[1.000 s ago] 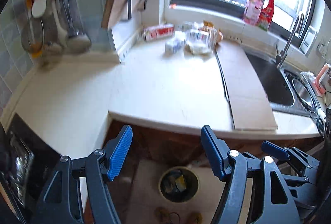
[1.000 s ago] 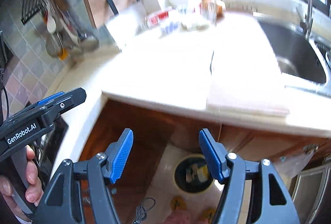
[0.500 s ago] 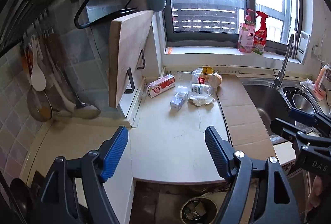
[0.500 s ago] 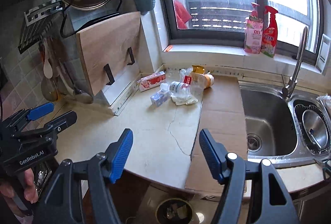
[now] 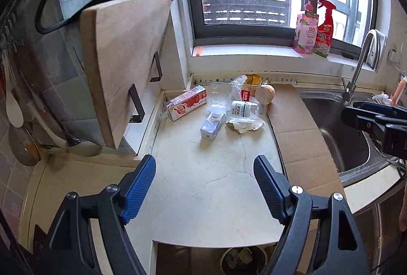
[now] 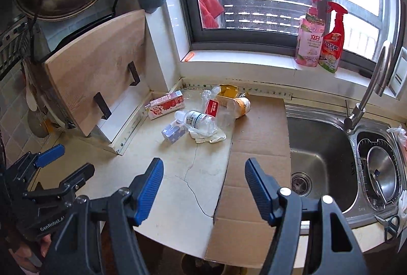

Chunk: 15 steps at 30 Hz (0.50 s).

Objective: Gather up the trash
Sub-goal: 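Move both tools toward the plastic bottles and small white box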

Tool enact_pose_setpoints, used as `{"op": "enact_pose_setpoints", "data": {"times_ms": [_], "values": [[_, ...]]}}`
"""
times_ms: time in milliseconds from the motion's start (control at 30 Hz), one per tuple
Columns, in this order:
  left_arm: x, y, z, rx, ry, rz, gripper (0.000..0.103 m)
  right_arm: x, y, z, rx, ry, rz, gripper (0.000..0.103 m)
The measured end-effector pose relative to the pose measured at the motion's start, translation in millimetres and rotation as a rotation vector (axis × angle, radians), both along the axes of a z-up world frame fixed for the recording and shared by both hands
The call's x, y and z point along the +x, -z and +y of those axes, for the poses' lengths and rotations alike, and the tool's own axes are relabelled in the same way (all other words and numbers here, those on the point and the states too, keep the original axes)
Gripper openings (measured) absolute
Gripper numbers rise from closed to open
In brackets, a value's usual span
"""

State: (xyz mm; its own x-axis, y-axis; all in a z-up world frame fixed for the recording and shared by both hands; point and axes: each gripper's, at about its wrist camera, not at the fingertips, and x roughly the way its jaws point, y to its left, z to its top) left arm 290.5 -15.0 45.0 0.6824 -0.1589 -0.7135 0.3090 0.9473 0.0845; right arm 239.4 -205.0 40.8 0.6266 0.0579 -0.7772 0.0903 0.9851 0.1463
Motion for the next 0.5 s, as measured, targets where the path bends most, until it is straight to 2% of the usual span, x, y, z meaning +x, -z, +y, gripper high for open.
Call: {"op": "enact_pose_setpoints", "data": {"times_ms": [267, 500], "values": [[79.9, 38.5, -37.7, 0.065, -0.078, 0.073, 0.078, 99.4, 40.8, -25.5, 0.033, -0.146, 0.093, 0.067], [160.9, 85.1, -59.0, 0.089, -0.110, 0.204, 0.078, 191.5, 95.5, -23.8, 0.011, -0.313, 0.177, 0.067]]}}
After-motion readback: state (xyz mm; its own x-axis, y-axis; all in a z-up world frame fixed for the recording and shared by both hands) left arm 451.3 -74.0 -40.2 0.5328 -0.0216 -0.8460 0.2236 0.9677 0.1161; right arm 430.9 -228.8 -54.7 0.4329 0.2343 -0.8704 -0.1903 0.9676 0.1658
